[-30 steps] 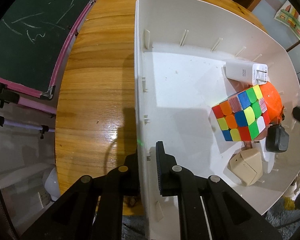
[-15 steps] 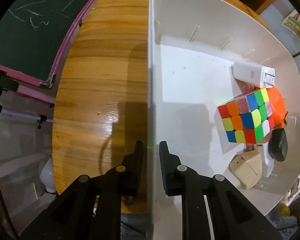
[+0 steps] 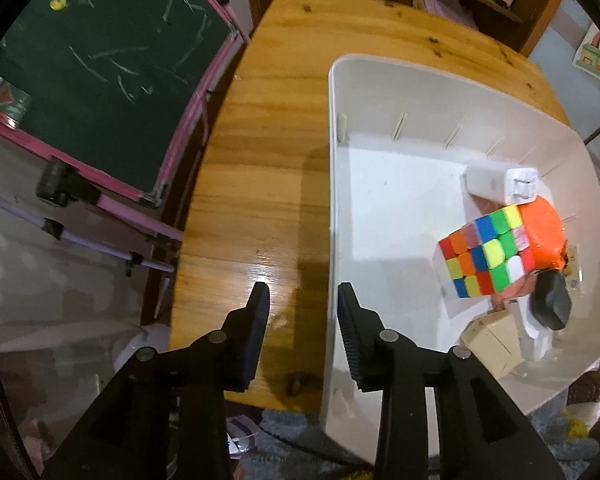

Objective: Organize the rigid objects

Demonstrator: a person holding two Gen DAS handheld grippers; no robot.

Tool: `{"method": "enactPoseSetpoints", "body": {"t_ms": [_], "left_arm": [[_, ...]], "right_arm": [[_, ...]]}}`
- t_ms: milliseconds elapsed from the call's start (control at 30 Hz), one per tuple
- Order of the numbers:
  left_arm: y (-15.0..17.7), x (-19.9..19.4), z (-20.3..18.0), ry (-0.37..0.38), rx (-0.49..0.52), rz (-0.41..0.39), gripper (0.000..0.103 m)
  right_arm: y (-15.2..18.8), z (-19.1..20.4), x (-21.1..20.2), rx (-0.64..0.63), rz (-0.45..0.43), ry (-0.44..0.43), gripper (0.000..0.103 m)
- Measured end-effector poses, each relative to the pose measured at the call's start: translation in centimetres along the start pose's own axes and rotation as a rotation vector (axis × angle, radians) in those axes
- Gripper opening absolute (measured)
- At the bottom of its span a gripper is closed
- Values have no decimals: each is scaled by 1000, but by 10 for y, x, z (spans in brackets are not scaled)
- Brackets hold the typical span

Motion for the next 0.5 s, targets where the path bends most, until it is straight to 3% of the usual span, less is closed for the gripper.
{"method": "enactPoseSetpoints", "body": {"t_ms": [200,400,500], "left_arm": [[-1,-38,-5,16,4,-78,42],[-5,-88,-28,18,54,-213,43],[-7,-102,-35,18,74,-253,49]], "right_arm": [[3,3,-22,-46,-26,28,67],[3,6,-52,-92,-56,72,67],[1,6,-71,-96,-85,73,67]]}}
Point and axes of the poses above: each gripper's, at about its wrist camera, not at the fingertips, and x roughly the way its jaws point, z to its left, y to its underside, the point moved 5 cm from there along x, roughly the way its jaws point, and after that the axes turned 7 degrees about -y, right-handed, at the moved point
